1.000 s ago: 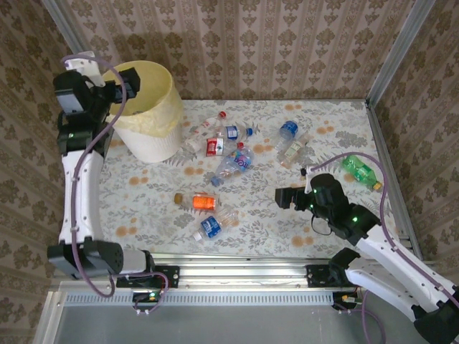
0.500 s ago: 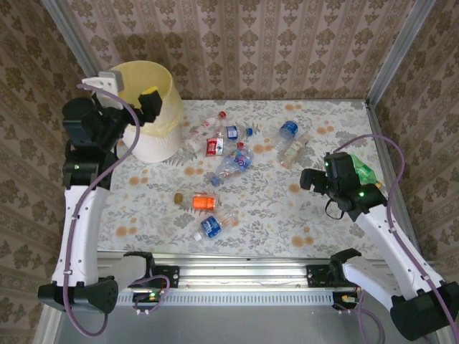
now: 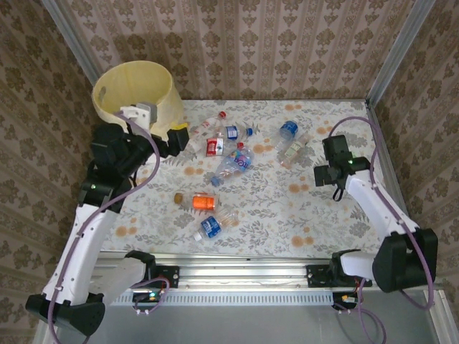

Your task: Throw the plastic bottles in the bin

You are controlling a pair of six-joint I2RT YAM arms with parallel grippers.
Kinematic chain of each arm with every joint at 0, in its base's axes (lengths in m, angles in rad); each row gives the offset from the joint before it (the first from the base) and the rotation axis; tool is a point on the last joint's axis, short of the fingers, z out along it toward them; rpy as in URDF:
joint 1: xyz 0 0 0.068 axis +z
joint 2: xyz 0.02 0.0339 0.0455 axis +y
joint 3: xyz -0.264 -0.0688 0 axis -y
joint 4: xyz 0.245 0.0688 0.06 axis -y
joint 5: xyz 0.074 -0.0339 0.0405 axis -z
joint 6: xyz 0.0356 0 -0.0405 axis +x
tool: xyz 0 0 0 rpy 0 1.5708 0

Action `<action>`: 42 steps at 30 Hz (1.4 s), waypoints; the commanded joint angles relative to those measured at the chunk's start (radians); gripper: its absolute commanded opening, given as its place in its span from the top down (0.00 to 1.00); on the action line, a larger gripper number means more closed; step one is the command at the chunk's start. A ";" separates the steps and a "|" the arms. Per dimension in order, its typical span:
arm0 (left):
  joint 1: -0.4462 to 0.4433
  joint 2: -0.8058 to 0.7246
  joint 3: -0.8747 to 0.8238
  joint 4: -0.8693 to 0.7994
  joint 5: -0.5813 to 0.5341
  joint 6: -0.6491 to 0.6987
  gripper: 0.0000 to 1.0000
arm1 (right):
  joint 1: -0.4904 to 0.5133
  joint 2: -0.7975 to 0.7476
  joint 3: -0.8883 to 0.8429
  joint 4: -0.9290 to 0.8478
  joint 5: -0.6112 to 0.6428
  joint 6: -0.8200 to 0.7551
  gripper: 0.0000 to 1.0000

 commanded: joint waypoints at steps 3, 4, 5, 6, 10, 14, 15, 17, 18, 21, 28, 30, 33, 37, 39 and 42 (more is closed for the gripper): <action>-0.008 -0.038 -0.050 -0.015 -0.010 0.026 0.00 | -0.090 0.100 0.067 0.050 -0.009 -0.214 0.00; -0.008 -0.040 -0.054 -0.015 -0.007 0.027 0.00 | -0.099 0.132 0.078 0.056 -0.012 -0.229 0.00; -0.007 -0.037 -0.057 -0.013 -0.008 0.026 0.00 | -0.112 0.152 0.090 0.063 -0.014 -0.245 0.00; -0.007 -0.035 -0.058 -0.013 -0.005 0.024 0.00 | -0.123 0.174 0.105 0.066 -0.019 -0.261 0.00; -0.007 -0.023 -0.066 -0.009 0.004 0.024 0.00 | -0.168 0.272 0.182 0.045 -0.037 -0.286 0.00; -0.007 -0.017 -0.078 -0.013 0.010 0.026 0.00 | -0.205 0.373 0.237 0.055 -0.049 -0.300 0.00; -0.006 -0.016 -0.081 -0.015 0.008 0.027 0.00 | -0.214 0.395 0.242 0.063 -0.051 -0.306 0.00; -0.006 -0.014 -0.088 -0.017 0.003 0.028 0.00 | -0.235 0.440 0.259 0.067 -0.067 -0.326 0.00; -0.005 -0.014 -0.090 -0.016 0.001 0.033 0.00 | -0.248 0.461 0.262 0.074 -0.060 -0.340 0.00; -0.006 -0.008 -0.094 -0.012 0.003 0.032 0.00 | -0.284 0.508 0.266 0.086 -0.071 -0.341 0.00; 0.001 0.019 -0.089 -0.012 0.013 0.023 0.00 | -0.301 0.574 0.291 0.110 -0.038 -0.356 0.01; 0.001 0.018 -0.092 -0.014 0.009 0.024 0.00 | -0.307 0.586 0.291 0.119 -0.041 -0.355 0.01; 0.001 0.016 -0.096 -0.013 0.005 0.024 0.00 | -0.319 0.608 0.295 0.130 -0.059 -0.352 0.01; 0.002 0.020 -0.099 -0.007 0.007 0.023 0.00 | -0.330 0.640 0.323 0.123 -0.079 -0.339 0.03; 0.002 0.022 -0.099 -0.009 0.005 0.023 0.00 | -0.330 0.650 0.338 0.107 -0.114 -0.333 0.05; 0.002 0.025 -0.100 -0.007 0.004 0.023 0.00 | -0.330 0.653 0.340 0.095 -0.179 -0.317 0.08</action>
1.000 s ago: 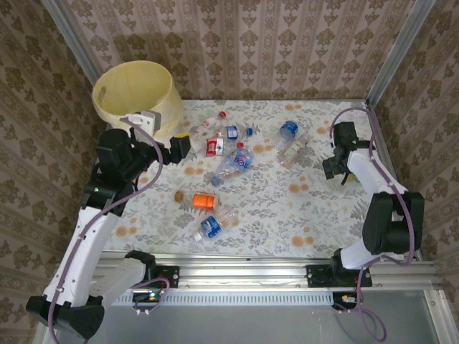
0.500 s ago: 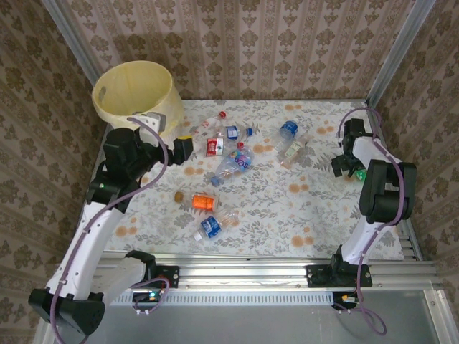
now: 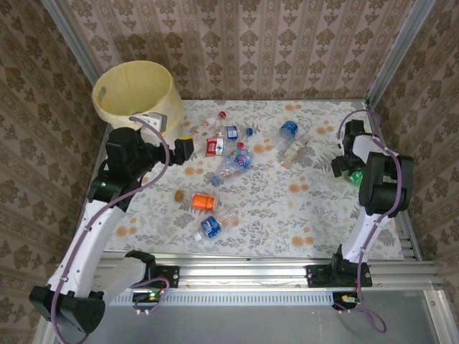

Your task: Throw the plastic bottles in the bin

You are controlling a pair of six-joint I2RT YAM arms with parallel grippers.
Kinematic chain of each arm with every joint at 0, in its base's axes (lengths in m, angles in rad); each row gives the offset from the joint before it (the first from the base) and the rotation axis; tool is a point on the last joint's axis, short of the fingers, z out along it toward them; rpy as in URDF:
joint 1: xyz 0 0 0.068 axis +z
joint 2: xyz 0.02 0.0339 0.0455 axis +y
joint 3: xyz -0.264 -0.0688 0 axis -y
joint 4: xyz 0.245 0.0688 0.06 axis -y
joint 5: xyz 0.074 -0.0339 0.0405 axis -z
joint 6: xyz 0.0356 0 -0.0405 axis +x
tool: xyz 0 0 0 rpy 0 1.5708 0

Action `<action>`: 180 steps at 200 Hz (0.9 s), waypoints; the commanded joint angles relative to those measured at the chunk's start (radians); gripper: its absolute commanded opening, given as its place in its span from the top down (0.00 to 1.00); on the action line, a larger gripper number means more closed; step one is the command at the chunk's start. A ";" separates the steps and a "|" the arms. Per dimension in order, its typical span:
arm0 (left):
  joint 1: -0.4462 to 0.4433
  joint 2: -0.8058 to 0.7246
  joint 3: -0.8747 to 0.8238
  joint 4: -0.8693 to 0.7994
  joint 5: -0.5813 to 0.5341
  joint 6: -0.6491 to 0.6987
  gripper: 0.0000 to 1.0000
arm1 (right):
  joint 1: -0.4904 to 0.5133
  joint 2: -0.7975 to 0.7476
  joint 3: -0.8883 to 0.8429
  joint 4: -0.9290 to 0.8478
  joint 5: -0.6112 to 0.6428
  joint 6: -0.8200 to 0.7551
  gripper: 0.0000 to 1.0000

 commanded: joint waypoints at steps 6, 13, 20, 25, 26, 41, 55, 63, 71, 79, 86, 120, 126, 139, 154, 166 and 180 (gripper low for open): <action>0.002 0.000 -0.006 0.018 0.008 0.011 0.00 | -0.004 0.017 0.021 -0.038 -0.106 0.032 0.10; 0.002 0.000 -0.006 0.017 0.007 0.012 0.00 | -0.003 0.013 0.020 -0.041 -0.119 0.035 0.11; 0.002 -0.001 -0.006 0.017 0.006 0.011 0.00 | -0.001 0.004 0.019 -0.044 -0.134 0.040 0.11; 0.002 -0.002 -0.008 0.018 0.005 0.011 0.00 | -0.001 -0.006 0.017 -0.045 -0.151 0.045 0.12; 0.002 -0.002 -0.008 0.018 0.005 0.012 0.00 | -0.001 -0.008 0.017 -0.045 -0.154 0.046 0.12; 0.002 -0.004 -0.011 0.019 0.000 0.010 0.00 | 0.000 -0.032 0.014 -0.049 -0.201 0.060 0.13; 0.002 -0.005 -0.010 0.019 0.000 0.010 0.00 | 0.000 -0.047 0.017 -0.058 -0.240 0.066 0.15; 0.002 -0.007 -0.011 0.019 0.000 0.010 0.00 | 0.000 -0.052 0.017 -0.063 -0.251 0.070 0.16; 0.002 -0.006 -0.012 0.020 0.000 0.010 0.00 | 0.002 -0.053 0.021 -0.071 -0.261 0.077 0.17; 0.003 -0.009 -0.013 0.020 0.000 0.010 0.00 | 0.004 -0.056 0.019 -0.072 -0.270 0.080 0.18; 0.002 -0.009 -0.014 0.019 0.000 0.010 0.00 | 0.008 -0.058 0.015 -0.075 -0.279 0.084 0.19; 0.002 -0.006 -0.019 0.021 0.000 0.013 0.00 | 0.026 -0.056 -0.009 -0.072 -0.314 0.105 0.25; 0.002 -0.005 -0.020 0.020 0.000 0.013 0.00 | 0.029 -0.056 -0.013 -0.070 -0.314 0.109 0.26; 0.002 -0.004 -0.020 0.020 -0.002 0.013 0.00 | 0.032 -0.051 -0.020 -0.065 -0.315 0.116 0.27; 0.002 -0.006 -0.022 0.020 -0.002 0.013 0.00 | 0.034 -0.034 -0.009 -0.088 -0.327 0.118 0.31; 0.002 -0.005 -0.022 0.022 -0.002 0.013 0.00 | 0.038 -0.021 0.006 -0.110 -0.324 0.123 0.33; 0.002 -0.003 -0.022 0.024 -0.001 0.011 0.00 | 0.044 -0.021 0.006 -0.113 -0.332 0.131 0.37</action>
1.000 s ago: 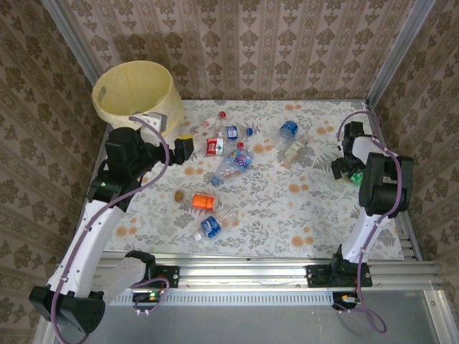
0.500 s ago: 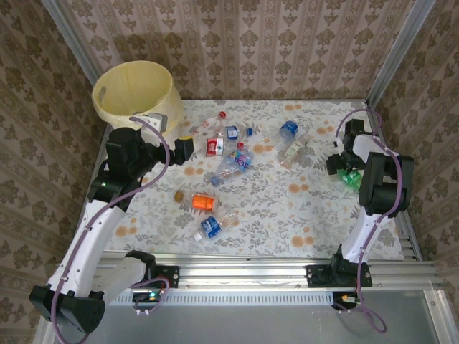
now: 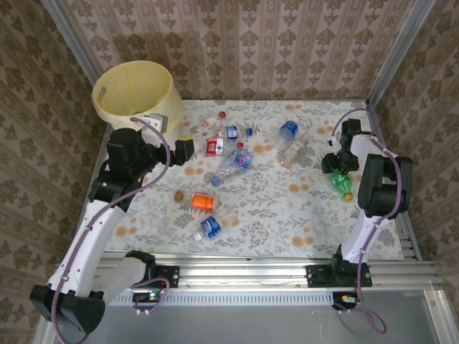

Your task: Throw the plastic bottles in the bin

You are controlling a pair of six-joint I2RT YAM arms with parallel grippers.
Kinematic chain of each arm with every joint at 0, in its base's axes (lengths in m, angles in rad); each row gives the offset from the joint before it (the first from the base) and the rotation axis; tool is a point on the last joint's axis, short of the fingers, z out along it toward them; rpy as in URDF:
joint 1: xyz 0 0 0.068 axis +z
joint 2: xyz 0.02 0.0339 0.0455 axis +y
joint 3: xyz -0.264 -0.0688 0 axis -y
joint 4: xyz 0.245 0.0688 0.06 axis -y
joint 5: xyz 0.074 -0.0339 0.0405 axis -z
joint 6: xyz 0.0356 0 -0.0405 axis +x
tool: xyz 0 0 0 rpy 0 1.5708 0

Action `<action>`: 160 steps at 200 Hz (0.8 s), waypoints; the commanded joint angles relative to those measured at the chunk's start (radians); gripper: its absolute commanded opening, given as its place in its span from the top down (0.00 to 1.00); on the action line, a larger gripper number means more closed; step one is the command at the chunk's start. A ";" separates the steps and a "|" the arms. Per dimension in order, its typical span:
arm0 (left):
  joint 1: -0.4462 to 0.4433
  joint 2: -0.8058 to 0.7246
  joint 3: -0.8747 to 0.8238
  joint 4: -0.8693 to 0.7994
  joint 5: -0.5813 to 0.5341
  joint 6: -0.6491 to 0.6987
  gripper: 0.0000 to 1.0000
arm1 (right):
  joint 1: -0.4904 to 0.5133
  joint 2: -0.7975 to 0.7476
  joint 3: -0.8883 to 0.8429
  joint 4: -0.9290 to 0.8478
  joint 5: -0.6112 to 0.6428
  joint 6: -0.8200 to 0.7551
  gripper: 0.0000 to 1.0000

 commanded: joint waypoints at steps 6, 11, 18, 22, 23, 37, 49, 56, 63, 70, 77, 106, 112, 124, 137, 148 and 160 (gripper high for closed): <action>0.001 -0.003 -0.011 0.020 0.000 0.011 0.00 | 0.013 0.008 0.008 -0.056 -0.040 0.030 0.37; 0.001 -0.004 -0.010 0.020 0.000 0.010 0.00 | 0.016 0.006 0.007 -0.055 -0.043 0.032 0.37; 0.002 -0.003 -0.011 0.020 0.001 0.010 0.00 | 0.021 0.005 0.005 -0.052 -0.045 0.040 0.39; 0.001 -0.003 -0.011 0.022 0.001 0.010 0.00 | 0.022 0.005 0.005 -0.052 -0.046 0.042 0.40; 0.001 -0.003 -0.012 0.022 0.001 0.010 0.00 | 0.023 0.004 0.005 -0.052 -0.047 0.043 0.40; 0.001 -0.003 -0.010 0.022 0.001 0.010 0.00 | 0.030 -0.001 0.005 -0.051 -0.055 0.052 0.45; 0.001 -0.002 -0.010 0.022 0.002 0.010 0.00 | 0.031 -0.010 0.007 -0.051 -0.076 0.066 0.50; 0.000 -0.004 -0.011 0.021 0.001 0.010 0.00 | 0.031 -0.019 0.004 -0.046 -0.087 0.078 0.51; 0.000 -0.004 -0.011 0.021 0.003 0.010 0.00 | 0.031 -0.030 0.002 -0.041 -0.100 0.091 0.53; -0.001 -0.004 -0.009 0.022 0.007 0.010 0.00 | 0.031 -0.042 0.002 -0.038 -0.111 0.106 0.53; -0.002 -0.004 -0.010 0.023 0.018 0.010 0.00 | 0.032 -0.061 -0.001 -0.031 -0.124 0.120 0.53; -0.021 -0.012 -0.017 0.057 0.088 0.014 0.00 | 0.035 -0.180 -0.027 0.039 -0.202 0.193 0.54; -0.029 -0.012 -0.020 0.067 0.108 0.015 0.00 | 0.037 -0.212 -0.038 0.063 -0.215 0.213 0.55; -0.049 -0.013 -0.028 0.085 0.146 0.018 0.00 | 0.040 -0.281 -0.060 0.114 -0.262 0.247 0.56; -0.081 -0.013 -0.036 0.106 0.167 0.019 0.00 | 0.045 -0.355 -0.086 0.181 -0.293 0.297 0.56; -0.112 -0.010 -0.044 0.125 0.177 0.021 0.00 | 0.054 -0.431 -0.116 0.242 -0.346 0.336 0.57; -0.163 -0.006 -0.054 0.154 0.184 0.016 0.00 | 0.079 -0.513 -0.149 0.312 -0.368 0.383 0.57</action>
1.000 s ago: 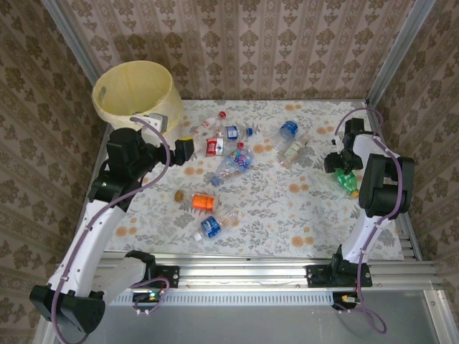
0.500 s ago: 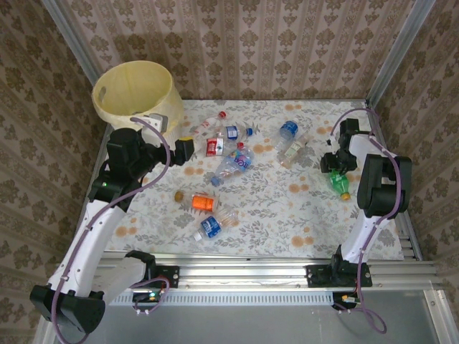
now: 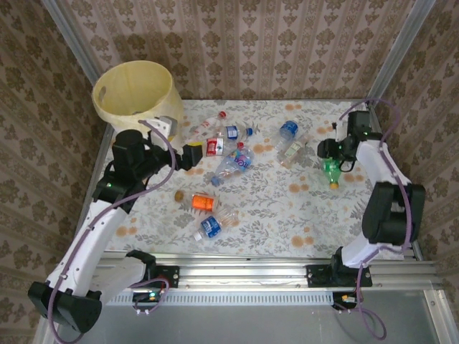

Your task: Throw the plastic bottles in the bin

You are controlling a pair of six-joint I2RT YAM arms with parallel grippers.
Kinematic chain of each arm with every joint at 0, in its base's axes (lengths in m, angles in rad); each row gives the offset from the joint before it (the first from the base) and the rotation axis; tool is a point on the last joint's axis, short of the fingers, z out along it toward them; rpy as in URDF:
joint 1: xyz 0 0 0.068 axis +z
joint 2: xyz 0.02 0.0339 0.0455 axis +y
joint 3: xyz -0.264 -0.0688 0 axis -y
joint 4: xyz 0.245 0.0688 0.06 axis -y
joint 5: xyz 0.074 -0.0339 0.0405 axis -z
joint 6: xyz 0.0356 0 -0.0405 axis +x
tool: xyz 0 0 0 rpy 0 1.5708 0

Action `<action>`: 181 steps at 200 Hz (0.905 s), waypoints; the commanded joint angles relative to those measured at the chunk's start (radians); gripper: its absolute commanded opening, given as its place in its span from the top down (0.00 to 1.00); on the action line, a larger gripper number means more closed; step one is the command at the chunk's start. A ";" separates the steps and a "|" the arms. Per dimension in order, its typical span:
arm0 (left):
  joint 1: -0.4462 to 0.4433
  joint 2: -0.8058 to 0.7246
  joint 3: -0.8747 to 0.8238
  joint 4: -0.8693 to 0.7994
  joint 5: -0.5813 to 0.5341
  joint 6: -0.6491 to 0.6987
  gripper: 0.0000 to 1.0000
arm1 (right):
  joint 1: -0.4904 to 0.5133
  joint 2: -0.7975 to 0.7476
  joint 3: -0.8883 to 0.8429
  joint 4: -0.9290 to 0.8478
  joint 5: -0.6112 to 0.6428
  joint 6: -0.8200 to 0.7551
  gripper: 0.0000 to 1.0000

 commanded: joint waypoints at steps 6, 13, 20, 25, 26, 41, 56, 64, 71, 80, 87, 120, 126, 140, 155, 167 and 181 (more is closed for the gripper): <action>-0.099 -0.002 -0.026 0.098 0.073 0.016 0.00 | 0.053 -0.195 -0.073 0.203 -0.136 0.147 0.57; -0.122 0.003 -0.032 0.115 0.073 0.012 0.00 | 0.076 -0.235 -0.087 0.238 -0.145 0.157 0.57; -0.144 0.009 -0.037 0.137 0.075 0.006 0.00 | 0.099 -0.266 -0.098 0.262 -0.144 0.166 0.57; -0.160 0.015 -0.043 0.156 0.078 -0.001 0.00 | 0.126 -0.296 -0.108 0.284 -0.142 0.170 0.56; -0.162 0.016 -0.045 0.160 0.079 -0.003 0.00 | 0.130 -0.300 -0.110 0.288 -0.143 0.172 0.56; -0.208 0.041 -0.068 0.235 0.095 -0.036 0.00 | 0.187 -0.365 -0.136 0.353 -0.136 0.202 0.56; -0.267 0.073 -0.088 0.314 0.098 -0.050 0.00 | 0.231 -0.413 -0.160 0.426 -0.149 0.257 0.56; -0.301 0.094 -0.094 0.351 0.097 -0.049 0.00 | 0.253 -0.434 -0.165 0.457 -0.155 0.283 0.57; -0.328 0.117 -0.097 0.382 0.096 -0.049 0.00 | 0.273 -0.450 -0.169 0.477 -0.160 0.302 0.57; -0.358 0.148 -0.095 0.422 0.093 -0.052 0.00 | 0.300 -0.469 -0.170 0.499 -0.166 0.317 0.57; -0.373 0.176 -0.089 0.451 0.091 -0.062 0.00 | 0.322 -0.481 -0.171 0.514 -0.166 0.329 0.57; -0.402 0.302 -0.061 0.634 0.157 -0.143 0.00 | 0.417 -0.512 -0.171 0.560 -0.183 0.381 0.56; -0.402 0.319 -0.056 0.667 0.173 -0.157 0.00 | 0.432 -0.517 -0.172 0.566 -0.184 0.385 0.56; -0.402 0.358 -0.038 0.726 0.213 -0.181 0.00 | 0.465 -0.530 -0.178 0.576 -0.181 0.393 0.56; -0.402 0.391 -0.016 0.749 0.246 -0.193 0.00 | 0.492 -0.543 -0.190 0.592 -0.180 0.405 0.56; -0.402 0.409 0.001 0.749 0.250 -0.192 0.00 | 0.513 -0.551 -0.201 0.611 -0.179 0.416 0.56; -0.402 0.424 0.017 0.750 0.256 -0.191 0.00 | 0.537 -0.555 -0.205 0.610 -0.181 0.414 0.56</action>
